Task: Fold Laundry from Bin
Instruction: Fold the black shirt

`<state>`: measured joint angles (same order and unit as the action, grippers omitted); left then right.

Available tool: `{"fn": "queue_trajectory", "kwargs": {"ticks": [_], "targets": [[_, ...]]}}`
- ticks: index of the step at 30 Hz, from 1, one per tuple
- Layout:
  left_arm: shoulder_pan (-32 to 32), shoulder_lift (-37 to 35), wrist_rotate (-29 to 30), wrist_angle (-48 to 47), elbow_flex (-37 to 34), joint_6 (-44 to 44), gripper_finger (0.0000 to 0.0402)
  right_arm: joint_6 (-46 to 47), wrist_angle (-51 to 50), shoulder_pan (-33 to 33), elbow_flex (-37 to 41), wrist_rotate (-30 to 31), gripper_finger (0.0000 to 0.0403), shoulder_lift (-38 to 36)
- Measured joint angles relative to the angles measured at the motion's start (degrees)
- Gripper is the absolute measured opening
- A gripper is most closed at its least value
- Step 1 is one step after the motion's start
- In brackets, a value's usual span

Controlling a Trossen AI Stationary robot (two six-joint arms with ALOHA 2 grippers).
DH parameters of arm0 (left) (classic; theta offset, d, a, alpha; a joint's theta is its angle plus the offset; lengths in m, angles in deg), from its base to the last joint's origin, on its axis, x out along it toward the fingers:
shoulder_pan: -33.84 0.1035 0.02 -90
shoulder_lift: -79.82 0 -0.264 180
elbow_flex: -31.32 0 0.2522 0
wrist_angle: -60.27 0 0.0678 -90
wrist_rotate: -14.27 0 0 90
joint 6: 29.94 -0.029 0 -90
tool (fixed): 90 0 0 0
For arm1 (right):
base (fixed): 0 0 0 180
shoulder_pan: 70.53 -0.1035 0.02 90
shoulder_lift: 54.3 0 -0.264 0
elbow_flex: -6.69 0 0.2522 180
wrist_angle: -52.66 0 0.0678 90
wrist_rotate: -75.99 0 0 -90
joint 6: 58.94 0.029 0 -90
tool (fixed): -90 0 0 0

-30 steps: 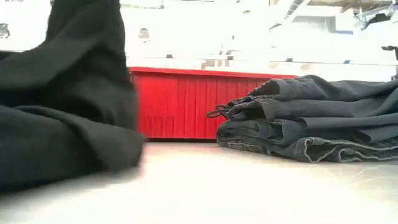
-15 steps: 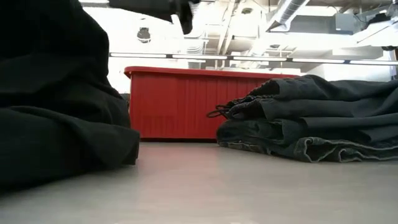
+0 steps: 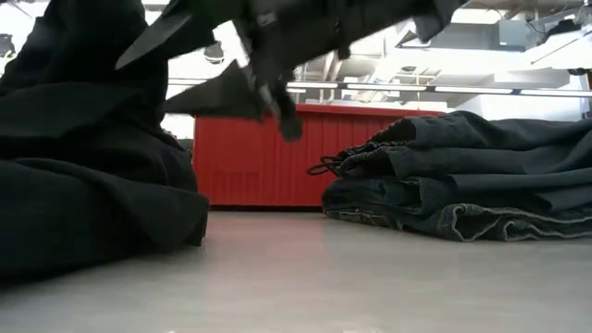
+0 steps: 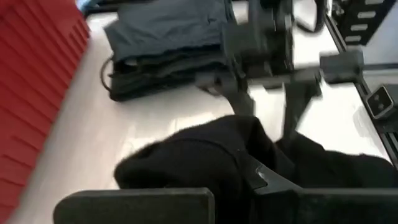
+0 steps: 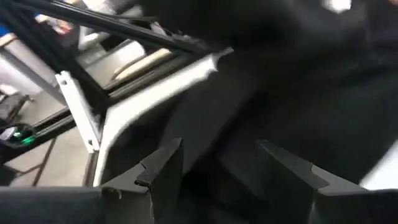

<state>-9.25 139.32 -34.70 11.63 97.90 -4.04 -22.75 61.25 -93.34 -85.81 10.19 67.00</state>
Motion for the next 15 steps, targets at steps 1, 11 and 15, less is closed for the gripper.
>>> {"fn": "queue_trajectory", "kwargs": {"ticks": [1, 11, 15], "targets": [[0.00, -0.43, 0.50, -0.12, 0.00, -0.02, 0.0000, 1.80, 0.25, 0.27, -0.62, -0.06, 0.0227, 1.08], [-0.02, -1.01, -0.28, -1.36, -0.57, 0.85, 0.0000, -0.98, 8.65, 1.56, -1.84, -7.19, 0.0227, 4.48], [-0.02, -1.01, -0.28, -2.23, -0.57, 1.59, 0.0000, -0.07, 8.05, 1.97, -1.82, -6.36, 0.0227, 4.67]]}}
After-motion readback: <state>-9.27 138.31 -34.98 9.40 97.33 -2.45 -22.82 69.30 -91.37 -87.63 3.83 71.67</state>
